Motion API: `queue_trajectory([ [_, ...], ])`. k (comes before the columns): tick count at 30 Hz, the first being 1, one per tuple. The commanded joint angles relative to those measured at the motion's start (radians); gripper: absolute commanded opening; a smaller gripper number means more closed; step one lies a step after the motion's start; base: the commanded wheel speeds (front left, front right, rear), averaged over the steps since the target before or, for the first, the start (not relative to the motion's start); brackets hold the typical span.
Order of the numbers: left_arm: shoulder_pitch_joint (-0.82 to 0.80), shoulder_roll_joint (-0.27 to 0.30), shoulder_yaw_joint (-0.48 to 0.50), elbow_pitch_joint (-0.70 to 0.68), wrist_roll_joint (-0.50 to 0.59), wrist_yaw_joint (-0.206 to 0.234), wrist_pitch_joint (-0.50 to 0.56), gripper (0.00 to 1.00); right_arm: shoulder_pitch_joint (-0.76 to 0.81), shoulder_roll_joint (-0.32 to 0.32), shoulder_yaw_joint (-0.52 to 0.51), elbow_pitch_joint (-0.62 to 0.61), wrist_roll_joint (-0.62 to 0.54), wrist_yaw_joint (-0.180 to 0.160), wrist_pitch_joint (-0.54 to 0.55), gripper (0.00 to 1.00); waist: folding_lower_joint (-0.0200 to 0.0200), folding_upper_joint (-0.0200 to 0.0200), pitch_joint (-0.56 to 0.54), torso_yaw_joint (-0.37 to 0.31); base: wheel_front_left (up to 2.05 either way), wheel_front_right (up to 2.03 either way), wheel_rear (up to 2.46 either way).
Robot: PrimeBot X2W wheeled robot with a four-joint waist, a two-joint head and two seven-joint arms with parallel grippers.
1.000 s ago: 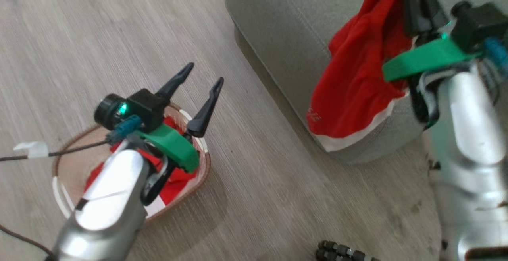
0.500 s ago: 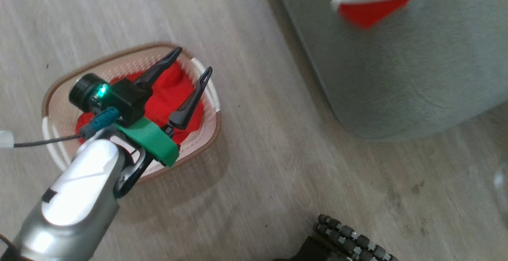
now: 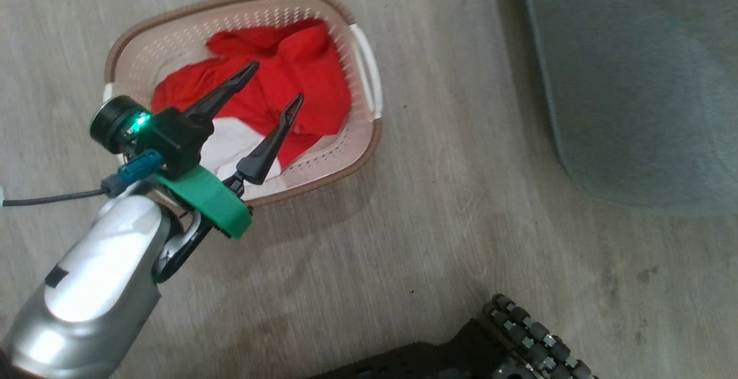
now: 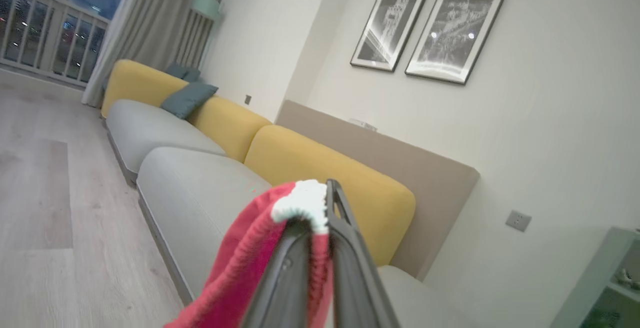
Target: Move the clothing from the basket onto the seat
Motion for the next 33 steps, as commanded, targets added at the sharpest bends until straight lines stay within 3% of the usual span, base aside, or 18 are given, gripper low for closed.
queue_trajectory([
  [1,-0.023,0.034,0.025,-0.028,-0.011,-0.001,-0.012,1.00,0.035,-0.011,-0.024,-0.038,-0.013,0.000,0.014,0.00,-0.0002,0.0000,0.030,0.030,0.00,0.00,0.00],
  [8,-0.022,0.040,0.019,-0.044,-0.017,-0.001,-0.012,1.00,0.277,0.008,-0.285,-0.046,0.018,0.000,0.007,0.00,-0.0002,0.0000,0.067,0.069,0.00,0.00,0.00],
  [16,-0.019,0.048,0.023,-0.040,-0.018,-0.001,-0.012,1.00,0.399,-0.055,-0.420,0.194,0.070,0.000,-0.107,0.00,-0.0002,0.0000,0.073,0.074,0.00,0.00,0.00],
  [17,-0.020,0.046,0.021,-0.038,-0.019,-0.001,-0.012,1.00,0.409,-0.066,-0.424,0.231,0.070,0.000,-0.126,0.05,-0.0002,0.0000,0.071,0.075,0.00,0.00,0.00],
  [18,-0.022,0.043,0.021,-0.035,-0.019,-0.001,-0.012,1.00,0.416,-0.075,-0.423,0.268,0.075,0.000,-0.147,0.36,-0.0002,0.0000,0.067,0.077,0.00,0.00,0.00],
  [19,-0.023,0.040,0.021,-0.033,-0.020,-0.001,-0.012,1.00,0.422,-0.083,-0.420,0.306,0.081,0.000,-0.166,0.83,-0.0002,0.0000,0.062,0.078,0.00,0.00,0.00],
  [20,-0.023,0.038,0.021,-0.029,-0.021,-0.001,-0.012,1.00,0.425,-0.090,-0.418,0.338,0.090,0.000,-0.190,1.00,-0.0002,0.0000,0.057,0.079,0.00,0.00,0.00],
  [27,-0.008,-0.002,0.041,0.005,-0.025,-0.001,-0.013,1.00,0.477,-0.139,-0.350,0.511,0.116,0.000,-0.324,1.00,-0.0002,0.0000,-0.032,0.093,0.00,0.00,0.00],
  [33,0.020,-0.059,0.071,0.051,-0.019,-0.001,-0.013,1.00,0.452,-0.209,-0.185,0.583,0.150,0.000,-0.372,1.00,-0.0002,0.0000,-0.156,0.103,0.00,0.00,0.00],
])
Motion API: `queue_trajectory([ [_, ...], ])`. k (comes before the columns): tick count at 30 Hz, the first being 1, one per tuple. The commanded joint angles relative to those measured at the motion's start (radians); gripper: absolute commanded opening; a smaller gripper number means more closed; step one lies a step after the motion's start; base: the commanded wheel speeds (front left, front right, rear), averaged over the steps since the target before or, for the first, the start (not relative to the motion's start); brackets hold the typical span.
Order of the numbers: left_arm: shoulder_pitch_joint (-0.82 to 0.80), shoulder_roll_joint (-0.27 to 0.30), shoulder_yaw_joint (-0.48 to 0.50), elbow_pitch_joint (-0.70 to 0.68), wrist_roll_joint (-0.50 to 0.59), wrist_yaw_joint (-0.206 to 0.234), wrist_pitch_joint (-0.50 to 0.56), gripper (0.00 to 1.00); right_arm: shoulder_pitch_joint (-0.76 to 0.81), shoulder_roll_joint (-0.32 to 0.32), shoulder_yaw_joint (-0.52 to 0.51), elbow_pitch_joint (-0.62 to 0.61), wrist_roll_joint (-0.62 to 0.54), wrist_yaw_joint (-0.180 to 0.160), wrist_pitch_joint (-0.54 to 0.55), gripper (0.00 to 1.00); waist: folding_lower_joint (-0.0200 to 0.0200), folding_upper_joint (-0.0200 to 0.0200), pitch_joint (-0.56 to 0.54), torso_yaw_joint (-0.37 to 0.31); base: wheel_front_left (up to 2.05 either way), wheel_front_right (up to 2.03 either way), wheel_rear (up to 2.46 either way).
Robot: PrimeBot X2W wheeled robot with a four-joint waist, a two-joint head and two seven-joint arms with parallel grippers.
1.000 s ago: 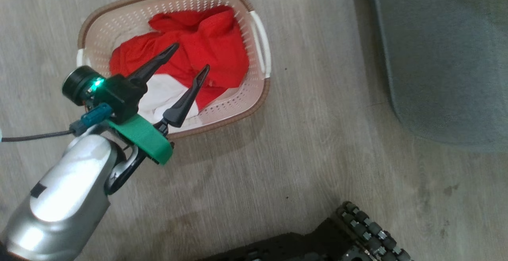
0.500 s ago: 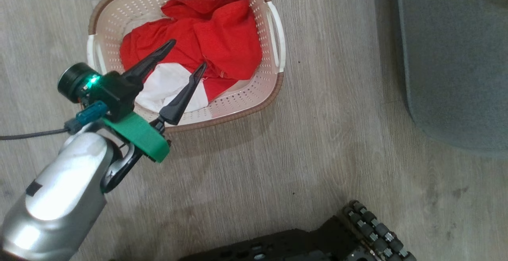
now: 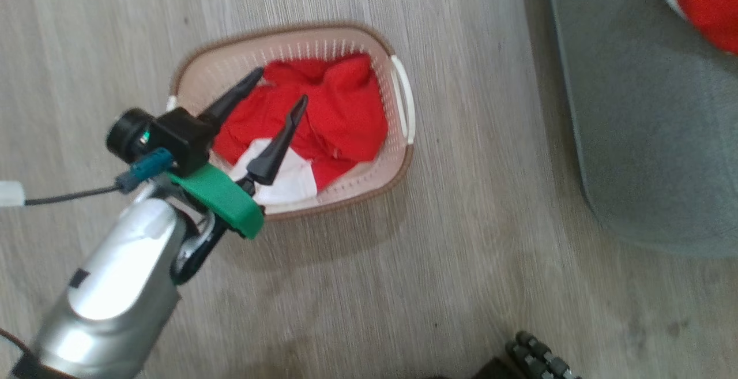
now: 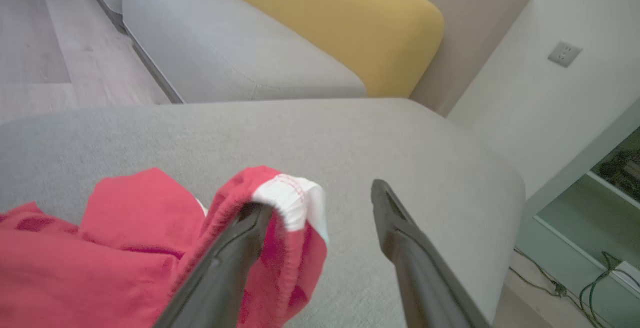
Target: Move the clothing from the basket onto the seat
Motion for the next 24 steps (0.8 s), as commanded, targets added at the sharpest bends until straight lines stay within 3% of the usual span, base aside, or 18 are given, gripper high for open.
queue_trajectory([
  [1,0.017,-0.003,0.045,-0.006,0.000,-0.001,-0.009,1.00,-0.016,-0.072,0.066,-0.017,0.018,0.000,-0.021,1.00,0.0001,0.0000,-0.092,0.014,0.00,0.00,0.00],
  [5,0.044,-0.051,0.071,0.033,0.006,-0.001,-0.009,1.00,-0.041,-0.106,0.202,0.020,0.053,0.000,-0.031,1.00,0.0001,0.0000,-0.181,0.037,0.00,0.00,0.00],
  [9,0.077,-0.085,0.089,0.068,0.016,-0.001,-0.009,1.00,-0.058,-0.145,0.271,0.062,0.065,0.000,-0.035,1.00,0.0001,0.0000,-0.257,0.065,0.00,0.00,0.00],
  [13,0.102,-0.107,0.102,0.089,0.023,-0.001,-0.009,1.00,-0.063,-0.182,0.261,0.099,0.049,0.000,-0.034,1.00,0.0001,0.0000,-0.305,0.084,0.00,0.00,0.00],
  [17,0.139,-0.131,0.116,0.117,0.032,-0.001,-0.009,1.00,-0.069,-0.228,0.197,0.175,-0.024,0.000,0.043,1.00,0.0001,0.0000,-0.353,0.104,0.00,0.00,0.00],
  [24,0.172,-0.150,0.127,0.135,0.041,-0.001,-0.009,1.00,-0.033,-0.210,0.139,0.270,-0.080,0.000,0.174,1.00,0.0001,0.0000,-0.379,0.107,0.00,0.00,0.00],
])
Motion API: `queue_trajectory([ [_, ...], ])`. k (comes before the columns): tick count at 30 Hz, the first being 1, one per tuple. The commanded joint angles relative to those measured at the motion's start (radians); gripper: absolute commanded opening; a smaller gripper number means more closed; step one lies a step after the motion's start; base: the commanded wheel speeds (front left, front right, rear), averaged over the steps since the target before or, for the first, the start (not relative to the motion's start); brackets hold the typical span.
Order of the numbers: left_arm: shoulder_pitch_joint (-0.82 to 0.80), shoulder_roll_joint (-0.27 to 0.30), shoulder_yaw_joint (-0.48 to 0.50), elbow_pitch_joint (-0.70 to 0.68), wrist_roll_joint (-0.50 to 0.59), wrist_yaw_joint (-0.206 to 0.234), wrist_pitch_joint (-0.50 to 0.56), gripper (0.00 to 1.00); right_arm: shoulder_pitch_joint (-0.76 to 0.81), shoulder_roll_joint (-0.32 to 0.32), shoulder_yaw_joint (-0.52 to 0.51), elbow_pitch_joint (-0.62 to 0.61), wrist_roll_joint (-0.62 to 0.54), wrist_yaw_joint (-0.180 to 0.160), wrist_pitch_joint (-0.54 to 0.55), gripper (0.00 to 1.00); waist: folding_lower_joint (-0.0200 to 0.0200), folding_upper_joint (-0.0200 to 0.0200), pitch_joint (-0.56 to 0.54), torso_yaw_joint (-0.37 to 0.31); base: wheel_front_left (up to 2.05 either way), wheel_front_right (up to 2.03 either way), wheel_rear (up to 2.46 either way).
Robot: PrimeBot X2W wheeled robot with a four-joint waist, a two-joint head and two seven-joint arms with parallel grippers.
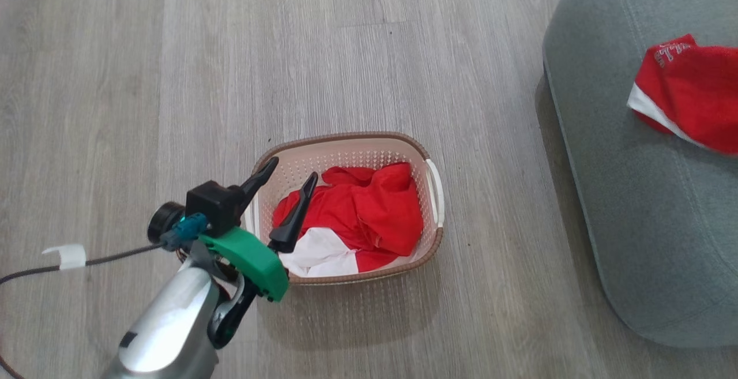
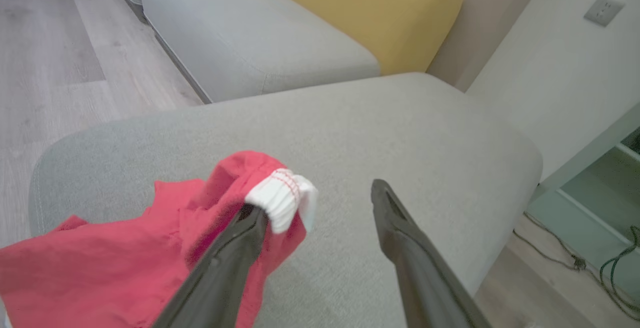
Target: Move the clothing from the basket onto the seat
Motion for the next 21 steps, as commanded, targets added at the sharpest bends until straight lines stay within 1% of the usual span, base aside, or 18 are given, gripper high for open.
queue_trajectory([
  [1,-0.021,0.009,0.041,-0.023,0.010,-0.001,-0.009,1.00,0.014,-0.016,0.001,-0.021,-0.010,0.000,0.007,1.00,0.0001,-0.0001,-0.004,0.000,0.00,0.00,0.00],
  [4,-0.015,0.001,0.044,-0.016,0.013,-0.001,-0.010,1.00,0.052,-0.009,-0.013,0.025,-0.023,0.000,0.058,1.00,0.0001,-0.0001,-0.009,0.002,0.00,0.00,0.00],
  [5,-0.014,-0.004,0.047,-0.012,0.014,-0.001,-0.010,1.00,0.078,-0.007,-0.005,0.067,-0.030,0.000,0.099,1.00,0.0001,-0.0001,-0.013,0.004,0.00,0.00,0.00],
  [6,-0.014,-0.006,0.050,-0.011,0.013,-0.001,-0.010,1.00,0.087,-0.003,0.002,0.083,-0.027,0.000,0.101,1.00,0.0001,-0.0001,-0.014,0.005,0.00,0.00,0.00],
  [8,-0.013,-0.011,0.054,-0.009,0.014,-0.001,-0.010,1.00,0.110,0.010,0.031,0.101,-0.024,0.000,0.068,1.00,0.0001,-0.0001,-0.019,0.009,0.00,0.00,0.00],
  [11,-0.007,-0.015,0.065,-0.003,0.013,-0.001,-0.010,1.00,0.114,0.052,0.082,0.123,0.005,0.000,-0.004,1.00,0.0001,-0.0001,-0.027,0.013,0.00,0.00,0.00],
  [16,0.017,-0.022,0.115,0.010,0.021,-0.001,-0.010,1.00,0.095,0.154,0.207,0.133,0.039,0.000,-0.140,1.00,0.0001,-0.0001,-0.044,0.030,0.00,0.00,0.00],
  [21,0.049,-0.032,0.209,0.033,0.059,-0.001,-0.010,1.00,0.081,0.259,0.318,0.103,0.092,0.000,-0.206,1.00,0.0001,-0.0001,-0.065,0.058,0.00,0.00,0.00],
])
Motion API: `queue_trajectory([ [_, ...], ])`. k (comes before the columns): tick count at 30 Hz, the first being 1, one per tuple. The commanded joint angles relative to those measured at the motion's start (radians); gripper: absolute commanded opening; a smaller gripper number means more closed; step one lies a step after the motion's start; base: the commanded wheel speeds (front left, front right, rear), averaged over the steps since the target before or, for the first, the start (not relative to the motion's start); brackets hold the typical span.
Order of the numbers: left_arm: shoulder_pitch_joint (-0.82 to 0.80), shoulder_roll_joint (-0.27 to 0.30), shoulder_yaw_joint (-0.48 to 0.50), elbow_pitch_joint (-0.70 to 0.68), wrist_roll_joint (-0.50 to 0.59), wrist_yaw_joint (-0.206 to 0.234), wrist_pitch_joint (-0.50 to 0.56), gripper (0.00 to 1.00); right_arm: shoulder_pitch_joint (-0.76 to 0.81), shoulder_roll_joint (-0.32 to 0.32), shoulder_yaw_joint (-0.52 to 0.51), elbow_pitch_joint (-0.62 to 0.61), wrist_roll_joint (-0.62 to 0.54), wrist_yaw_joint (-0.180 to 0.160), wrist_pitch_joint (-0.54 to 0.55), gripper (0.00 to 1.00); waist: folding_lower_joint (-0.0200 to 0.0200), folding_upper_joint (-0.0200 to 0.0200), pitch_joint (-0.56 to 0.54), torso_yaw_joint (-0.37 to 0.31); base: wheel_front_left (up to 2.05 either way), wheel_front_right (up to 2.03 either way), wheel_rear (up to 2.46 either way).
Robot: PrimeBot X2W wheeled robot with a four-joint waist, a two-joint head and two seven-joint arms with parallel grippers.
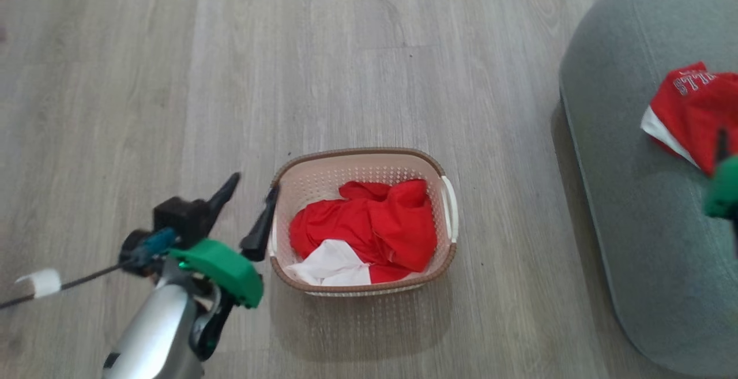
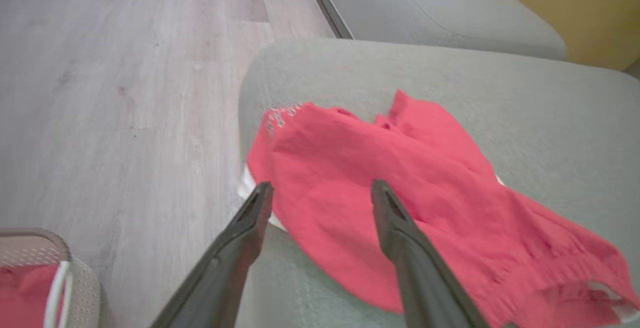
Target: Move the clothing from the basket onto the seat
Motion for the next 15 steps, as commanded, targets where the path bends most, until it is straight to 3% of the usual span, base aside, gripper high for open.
queue_trajectory([
  [1,-0.009,0.003,0.076,-0.019,0.020,-0.001,-0.010,1.00,-0.033,0.021,0.053,-0.062,0.030,0.000,-0.025,1.00,0.0001,-0.0001,-0.014,0.019,0.00,0.00,0.00],
  [7,0.037,-0.017,0.180,-0.013,0.066,-0.001,-0.010,1.00,0.054,0.134,0.169,-0.262,0.124,0.000,-0.032,1.00,0.0001,-0.0001,-0.035,0.056,0.00,0.00,0.00],
  [15,0.079,-0.037,0.290,-0.039,0.117,-0.001,-0.010,1.00,0.241,0.202,0.320,-0.604,0.260,0.000,-0.032,1.00,0.0001,-0.0001,-0.046,0.084,0.00,0.00,0.00],
])
